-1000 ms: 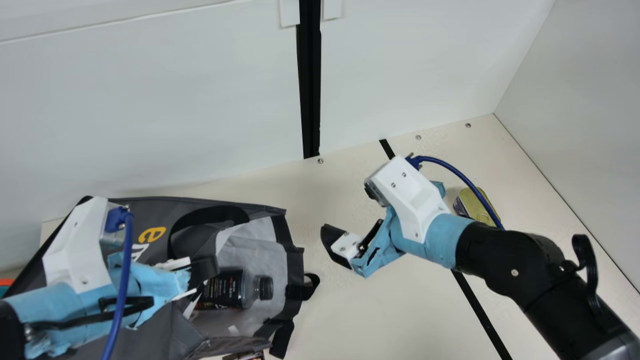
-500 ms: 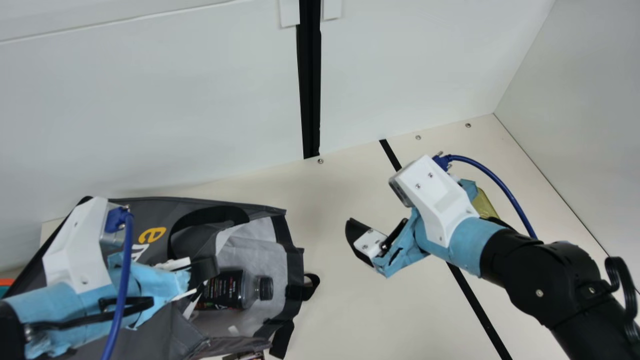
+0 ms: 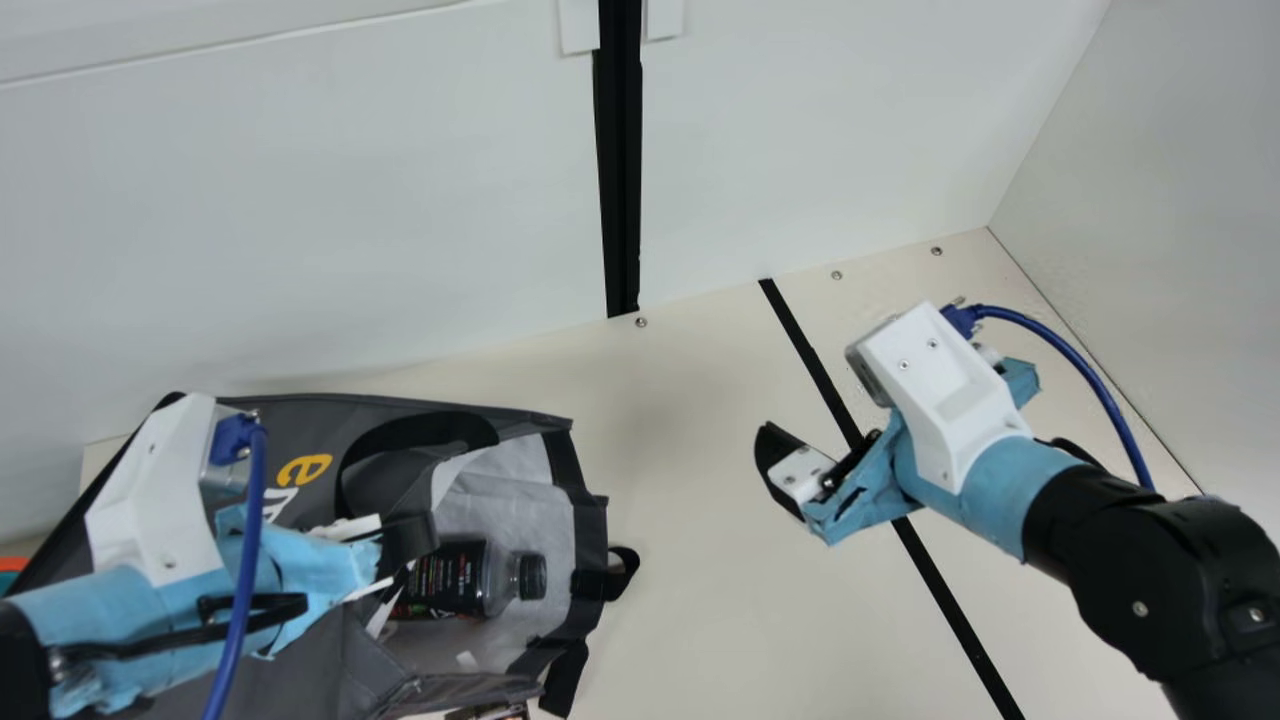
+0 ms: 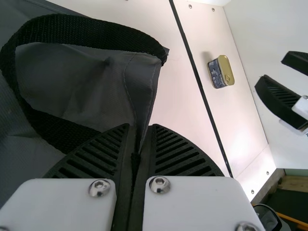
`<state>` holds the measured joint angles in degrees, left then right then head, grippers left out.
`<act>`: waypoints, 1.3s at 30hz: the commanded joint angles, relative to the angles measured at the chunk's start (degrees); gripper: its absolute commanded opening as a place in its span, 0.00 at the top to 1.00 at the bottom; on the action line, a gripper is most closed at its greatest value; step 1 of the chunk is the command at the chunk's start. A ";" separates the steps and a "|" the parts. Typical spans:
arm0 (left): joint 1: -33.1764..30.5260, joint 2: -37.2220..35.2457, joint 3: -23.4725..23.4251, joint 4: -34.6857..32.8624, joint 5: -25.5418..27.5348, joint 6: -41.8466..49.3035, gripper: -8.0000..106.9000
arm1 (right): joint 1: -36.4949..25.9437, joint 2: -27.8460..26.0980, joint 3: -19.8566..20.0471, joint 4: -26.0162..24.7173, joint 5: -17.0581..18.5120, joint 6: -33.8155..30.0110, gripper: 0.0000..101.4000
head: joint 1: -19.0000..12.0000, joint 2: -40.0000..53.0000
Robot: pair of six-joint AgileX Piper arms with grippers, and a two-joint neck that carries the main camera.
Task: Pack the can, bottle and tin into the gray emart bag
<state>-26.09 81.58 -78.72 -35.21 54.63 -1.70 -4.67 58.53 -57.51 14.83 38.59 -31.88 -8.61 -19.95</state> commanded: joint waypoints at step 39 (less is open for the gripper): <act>0.00 0.00 0.00 0.00 0.00 0.00 0.84 | -6.81 -10.45 -4.18 -21.70 13.94 15.96 0.10 | -1.39 -0.05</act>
<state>-26.09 81.58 -78.72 -35.21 54.63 -1.70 -11.56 48.27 -61.65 -6.07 51.87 -16.49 -8.61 -19.95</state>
